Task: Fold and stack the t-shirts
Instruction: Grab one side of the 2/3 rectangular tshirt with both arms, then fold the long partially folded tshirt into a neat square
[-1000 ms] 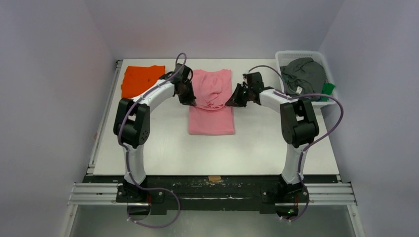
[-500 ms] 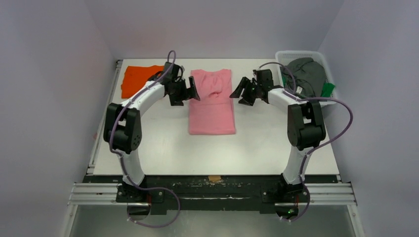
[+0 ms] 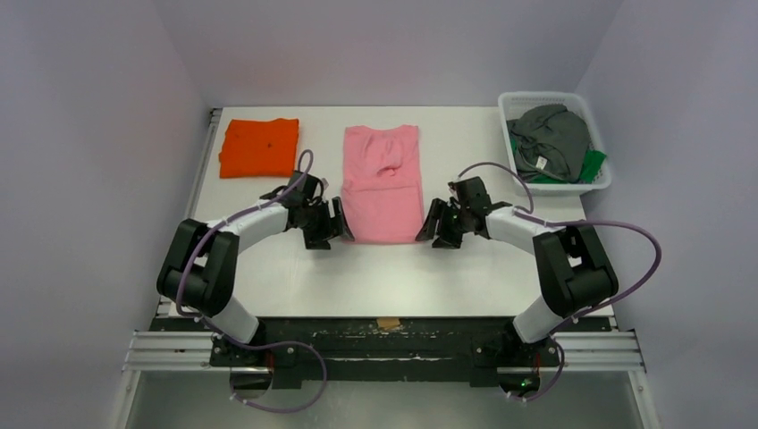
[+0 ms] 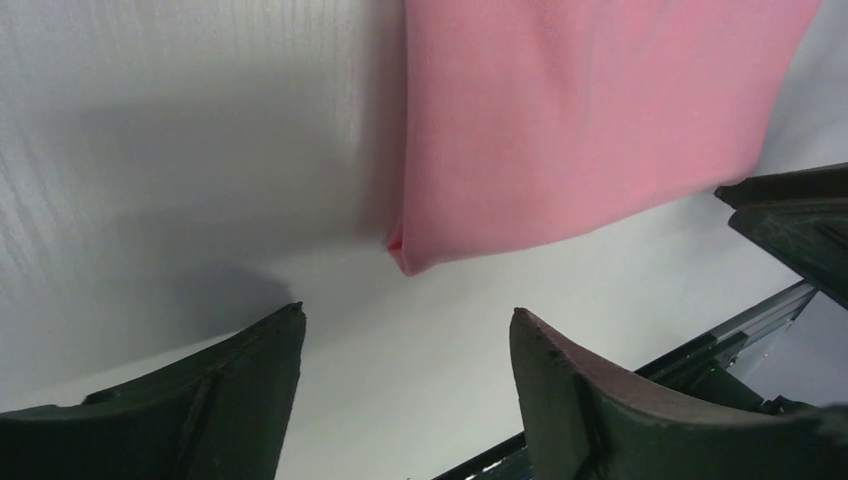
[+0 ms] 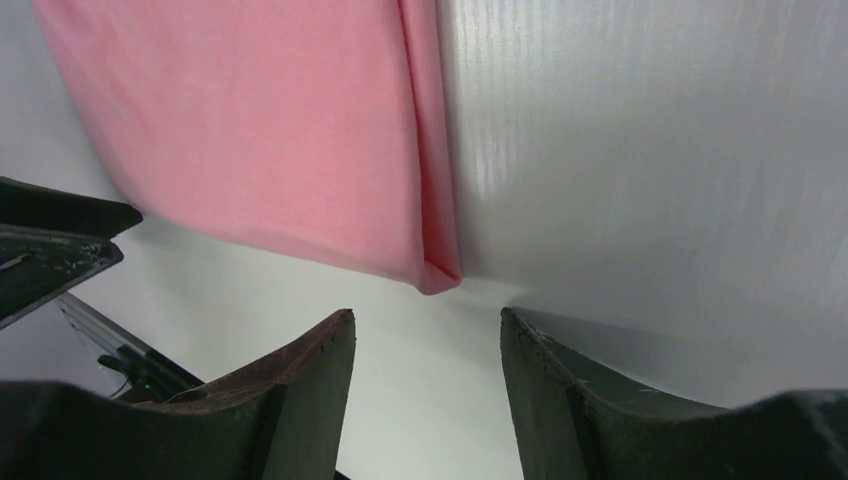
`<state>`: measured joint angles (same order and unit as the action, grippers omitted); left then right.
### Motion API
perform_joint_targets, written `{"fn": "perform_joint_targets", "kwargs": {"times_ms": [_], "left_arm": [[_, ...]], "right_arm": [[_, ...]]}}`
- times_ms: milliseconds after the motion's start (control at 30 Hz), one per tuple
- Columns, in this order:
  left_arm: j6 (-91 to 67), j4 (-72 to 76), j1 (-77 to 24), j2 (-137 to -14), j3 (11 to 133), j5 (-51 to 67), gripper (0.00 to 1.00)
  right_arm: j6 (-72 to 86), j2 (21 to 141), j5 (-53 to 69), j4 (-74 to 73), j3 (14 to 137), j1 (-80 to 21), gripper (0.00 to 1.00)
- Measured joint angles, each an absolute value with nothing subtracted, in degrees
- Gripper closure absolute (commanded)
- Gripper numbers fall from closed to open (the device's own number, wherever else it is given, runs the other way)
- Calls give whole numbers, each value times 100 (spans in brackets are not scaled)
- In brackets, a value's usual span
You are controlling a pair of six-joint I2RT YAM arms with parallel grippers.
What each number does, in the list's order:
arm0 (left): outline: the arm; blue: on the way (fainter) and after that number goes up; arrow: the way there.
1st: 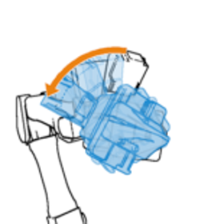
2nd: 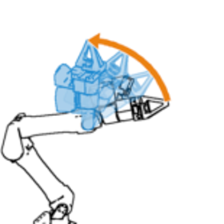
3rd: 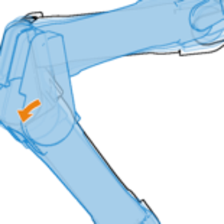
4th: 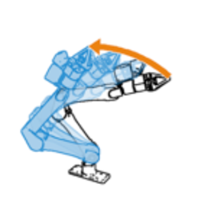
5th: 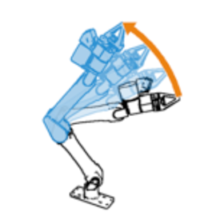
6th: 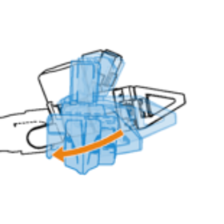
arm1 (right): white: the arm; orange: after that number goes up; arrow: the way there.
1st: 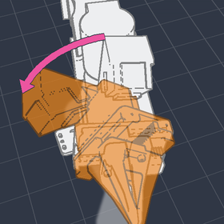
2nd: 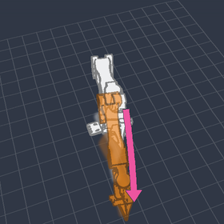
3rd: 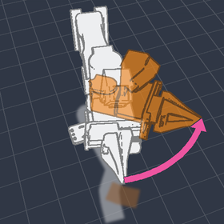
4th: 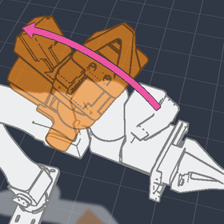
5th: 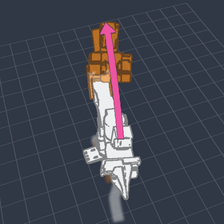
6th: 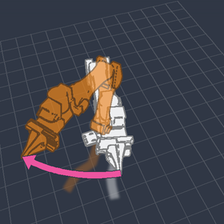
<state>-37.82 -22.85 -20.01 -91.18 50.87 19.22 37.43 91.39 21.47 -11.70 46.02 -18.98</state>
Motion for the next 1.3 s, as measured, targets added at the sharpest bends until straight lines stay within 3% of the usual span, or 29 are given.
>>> {"fn": "perform_joint_targets", "kwargs": {"times_ms": [167,467,567,633,733,767,967,1300], "left_arm": [[-3909,-1907,-2088,-9360,5065,1979,61],[-4058,-1682,-2265,-9839,5280,2047,79],[-4091,-1682,-2265,-9957,5382,2056,100],[-4110,-1684,-2265,-9996,5393,2025,100],[-4108,-1758,-2272,-10027,5461,1964,100],[-4099,-1772,-2283,-10036,5483,1942,100],[-4086,-1680,-2453,-9703,5190,1649,100],[-4456,-1918,-3461,-7487,3253,1238,100]], "right_arm": [[3771,9170,2016,-1046,4571,-2158,57],[3946,9308,2001,-775,4530,-2244,63],[3990,9349,2003,-690,4530,-2244,67],[4003,9380,2003,-639,4530,-2244,73],[4001,9441,1984,-558,4530,-2244,97],[4001,9459,1959,-550,4530,-2244,100],[3946,9268,1868,-517,4307,-2307,100],[3968,7041,1946,-1448,2604,-3173,100]]}}
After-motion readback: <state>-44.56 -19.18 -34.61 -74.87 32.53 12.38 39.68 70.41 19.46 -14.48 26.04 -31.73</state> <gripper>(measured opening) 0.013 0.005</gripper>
